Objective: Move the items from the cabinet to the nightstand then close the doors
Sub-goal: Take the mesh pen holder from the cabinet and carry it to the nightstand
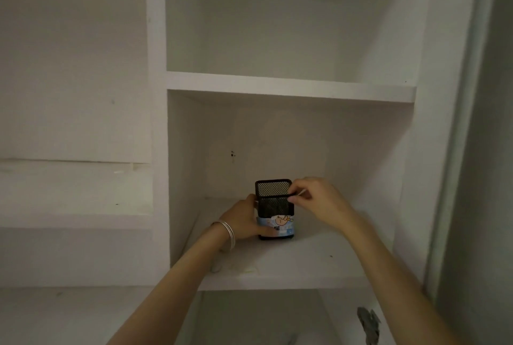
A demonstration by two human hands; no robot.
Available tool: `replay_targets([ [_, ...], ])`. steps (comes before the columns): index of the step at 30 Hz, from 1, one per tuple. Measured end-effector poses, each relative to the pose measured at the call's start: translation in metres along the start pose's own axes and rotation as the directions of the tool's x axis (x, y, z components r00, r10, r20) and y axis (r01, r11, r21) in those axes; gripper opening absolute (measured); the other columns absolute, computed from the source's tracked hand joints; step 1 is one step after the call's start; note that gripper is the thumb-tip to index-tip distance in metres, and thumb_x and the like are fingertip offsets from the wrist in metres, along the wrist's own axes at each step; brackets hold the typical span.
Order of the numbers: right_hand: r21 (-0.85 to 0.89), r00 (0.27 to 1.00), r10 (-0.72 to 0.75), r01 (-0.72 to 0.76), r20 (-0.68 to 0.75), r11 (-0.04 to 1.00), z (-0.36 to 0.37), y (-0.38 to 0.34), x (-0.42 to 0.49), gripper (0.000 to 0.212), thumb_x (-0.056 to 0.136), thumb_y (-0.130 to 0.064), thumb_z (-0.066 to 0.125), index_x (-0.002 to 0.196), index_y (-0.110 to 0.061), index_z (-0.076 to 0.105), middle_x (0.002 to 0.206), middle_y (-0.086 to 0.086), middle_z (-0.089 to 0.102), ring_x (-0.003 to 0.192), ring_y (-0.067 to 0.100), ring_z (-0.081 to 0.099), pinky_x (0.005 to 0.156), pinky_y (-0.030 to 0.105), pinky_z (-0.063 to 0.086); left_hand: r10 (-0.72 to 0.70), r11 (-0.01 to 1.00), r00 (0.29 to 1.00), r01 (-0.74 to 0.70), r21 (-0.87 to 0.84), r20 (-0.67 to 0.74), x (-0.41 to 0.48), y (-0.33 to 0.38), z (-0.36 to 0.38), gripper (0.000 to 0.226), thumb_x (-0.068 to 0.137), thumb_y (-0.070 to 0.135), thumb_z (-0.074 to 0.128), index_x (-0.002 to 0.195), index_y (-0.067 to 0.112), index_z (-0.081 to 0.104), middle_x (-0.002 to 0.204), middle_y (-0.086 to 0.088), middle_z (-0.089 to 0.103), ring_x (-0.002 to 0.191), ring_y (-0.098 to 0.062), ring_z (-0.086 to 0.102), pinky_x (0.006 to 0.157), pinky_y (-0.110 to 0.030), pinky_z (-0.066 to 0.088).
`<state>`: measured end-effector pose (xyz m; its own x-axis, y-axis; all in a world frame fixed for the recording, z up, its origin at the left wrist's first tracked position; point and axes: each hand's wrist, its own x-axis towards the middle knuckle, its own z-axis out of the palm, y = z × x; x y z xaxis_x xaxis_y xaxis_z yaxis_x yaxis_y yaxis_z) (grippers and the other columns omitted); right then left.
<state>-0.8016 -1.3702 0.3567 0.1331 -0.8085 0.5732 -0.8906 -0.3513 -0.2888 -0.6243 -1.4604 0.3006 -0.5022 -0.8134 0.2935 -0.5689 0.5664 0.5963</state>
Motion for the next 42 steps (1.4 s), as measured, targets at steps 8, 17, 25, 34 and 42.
replay_targets([
  [8, 0.153, 0.998, -0.066, 0.064, 0.008, 0.986, -0.030, -0.040, -0.018, 0.010, 0.084, -0.021, 0.066, 0.087, -0.030, 0.067, 0.084, -0.017, 0.064, 0.075, 0.002, 0.061, 0.071, 0.024, 0.046, 0.068, 0.997, 0.983, -0.074, -0.028, -0.170, -0.057, 0.023, -0.024, 0.081, 0.065, 0.037, 0.081, 0.128, 0.011, 0.038, 0.126, -0.001, 0.053, 0.106, -0.011, 0.052, 0.086, -0.024, 0.045],
  [17, 0.227, 0.980, -0.155, 0.123, 0.127, 0.966, -0.047, -0.154, -0.085, 0.027, 0.080, -0.026, 0.070, 0.106, -0.027, 0.062, 0.096, -0.014, 0.064, 0.085, -0.004, 0.058, 0.070, 0.005, 0.044, 0.026, 1.000, 0.972, -0.027, -0.001, -0.232, -0.216, 0.029, -0.072, 0.081, 0.062, 0.045, 0.081, 0.125, 0.013, 0.041, 0.122, 0.002, 0.056, 0.106, -0.010, 0.054, 0.091, -0.034, 0.047],
  [25, 0.385, 0.817, -0.329, 0.144, 0.473, 0.912, 0.016, -0.313, -0.166, 0.051, 0.071, -0.029, 0.077, 0.118, -0.018, 0.059, 0.110, -0.011, 0.061, 0.096, -0.001, 0.058, 0.090, 0.028, 0.049, -0.177, 0.982, 0.928, 0.190, 0.006, -0.328, -0.454, -0.013, -0.106, 0.077, 0.058, 0.042, 0.084, 0.119, 0.015, 0.045, 0.117, 0.004, 0.058, 0.102, -0.007, 0.055, 0.088, -0.029, 0.046],
  [34, 0.571, 0.424, -0.676, 0.363, 0.603, 0.737, 0.120, -0.538, -0.245, 0.058, 0.077, -0.027, 0.073, 0.130, -0.019, 0.048, 0.120, -0.010, 0.053, 0.109, 0.008, 0.052, 0.091, 0.025, 0.046, -0.527, 0.825, 0.711, 0.559, -0.080, -0.465, -0.729, -0.052, -0.159, 0.075, 0.059, 0.036, 0.086, 0.118, 0.014, 0.044, 0.114, 0.006, 0.056, 0.100, -0.005, 0.054, 0.086, -0.022, 0.045],
  [42, 0.742, 0.042, -0.866, 0.497, 0.498, 0.451, 0.208, -0.724, -0.294, 0.060, 0.077, -0.030, 0.074, 0.130, -0.019, 0.047, 0.108, -0.014, 0.046, 0.106, 0.008, 0.052, 0.080, 0.007, 0.044, -0.694, 0.611, 0.402, 0.768, -0.191, -0.598, -0.908, -0.077, -0.198, 0.083, 0.053, 0.040, 0.087, 0.119, 0.015, 0.044, 0.113, 0.006, 0.057, 0.100, -0.007, 0.055, 0.085, -0.024, 0.045],
])
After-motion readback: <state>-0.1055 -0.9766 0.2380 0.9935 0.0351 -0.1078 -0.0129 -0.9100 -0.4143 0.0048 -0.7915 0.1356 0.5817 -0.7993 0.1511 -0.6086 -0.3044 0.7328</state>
